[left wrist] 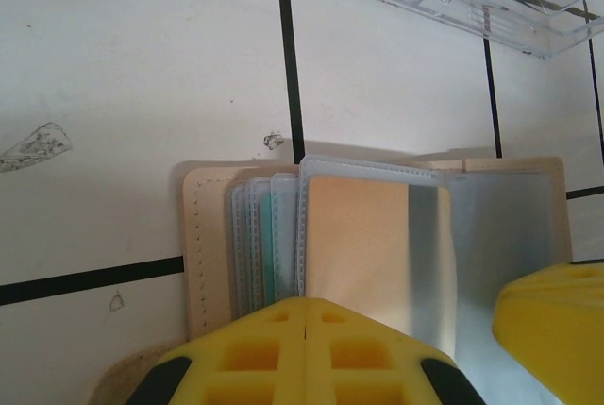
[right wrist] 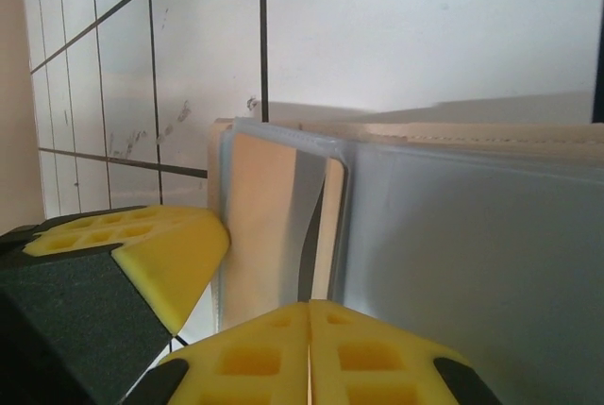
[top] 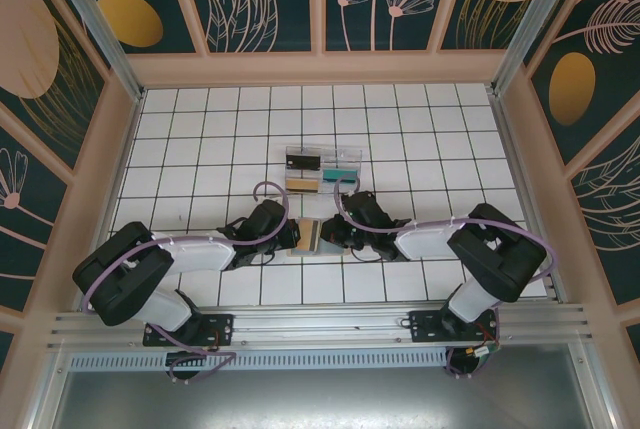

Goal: Take the credit cards out of the card holder

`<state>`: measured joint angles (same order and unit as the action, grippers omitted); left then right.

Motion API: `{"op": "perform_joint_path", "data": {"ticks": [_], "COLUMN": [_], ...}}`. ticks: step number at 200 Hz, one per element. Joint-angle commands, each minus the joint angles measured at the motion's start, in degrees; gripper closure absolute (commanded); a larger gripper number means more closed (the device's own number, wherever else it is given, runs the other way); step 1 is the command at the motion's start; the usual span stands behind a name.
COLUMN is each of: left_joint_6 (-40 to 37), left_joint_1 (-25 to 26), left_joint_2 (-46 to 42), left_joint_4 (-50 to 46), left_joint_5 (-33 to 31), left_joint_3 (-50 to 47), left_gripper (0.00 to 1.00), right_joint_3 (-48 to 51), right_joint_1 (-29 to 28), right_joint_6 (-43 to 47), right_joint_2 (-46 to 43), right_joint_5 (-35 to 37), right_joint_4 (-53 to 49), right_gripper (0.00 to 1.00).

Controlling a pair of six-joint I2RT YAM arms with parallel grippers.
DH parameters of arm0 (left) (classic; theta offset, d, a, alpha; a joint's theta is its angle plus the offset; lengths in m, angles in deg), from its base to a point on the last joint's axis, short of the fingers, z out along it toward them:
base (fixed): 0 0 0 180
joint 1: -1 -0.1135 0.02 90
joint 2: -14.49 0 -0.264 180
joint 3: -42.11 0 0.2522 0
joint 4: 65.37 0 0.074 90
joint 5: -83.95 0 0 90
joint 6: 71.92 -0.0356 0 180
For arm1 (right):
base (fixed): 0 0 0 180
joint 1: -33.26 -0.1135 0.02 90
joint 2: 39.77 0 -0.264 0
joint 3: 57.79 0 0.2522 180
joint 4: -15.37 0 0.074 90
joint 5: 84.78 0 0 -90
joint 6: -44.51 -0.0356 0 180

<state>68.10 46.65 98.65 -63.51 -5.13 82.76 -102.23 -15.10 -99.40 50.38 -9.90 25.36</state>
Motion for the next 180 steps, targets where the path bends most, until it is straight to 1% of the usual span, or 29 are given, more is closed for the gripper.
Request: {"op": "perform_joint_path", "data": {"ticks": [1,114,142,155,180], "left_joint_6": [-0.45,-0.31,-0.19,-0.11,-0.27], "left_joint_1": [0.05,0.0,0.01,0.05,0.01], "left_joint_2": [1.44,1.27,1.27,1.27,1.18], "left_joint_4": [-4.27,-3.97,-3.59,-3.63,-3.34], "left_joint_5": [0.24,0.81,1.05,1.14,1.18], "left_joint_3": [0.25,-0.02,-0.17,-0.18,-0.26], "left_gripper": [0.99,0.99,0.99,0.99,0.99], "right_joint_3": [-0.76,-2.35,-2.72,-2.72,-2.39], "right_joint_1": [-0.46,-1.12,-1.19,-1.22,-1.3], "right_joint_6": [1.26,0.82,0.95,0.91,0.84], "right_joint_2": [1.3,5.43,5.68,5.7,5.35], "right_joint_5": [-1.74,-3.17,-3.42,-3.43,-3.43], "right_joint_4": [1.85,2.97,3.15,3.19,3.96], "right_gripper": [0.89,0.83,0.83,0.85,0.86]}}
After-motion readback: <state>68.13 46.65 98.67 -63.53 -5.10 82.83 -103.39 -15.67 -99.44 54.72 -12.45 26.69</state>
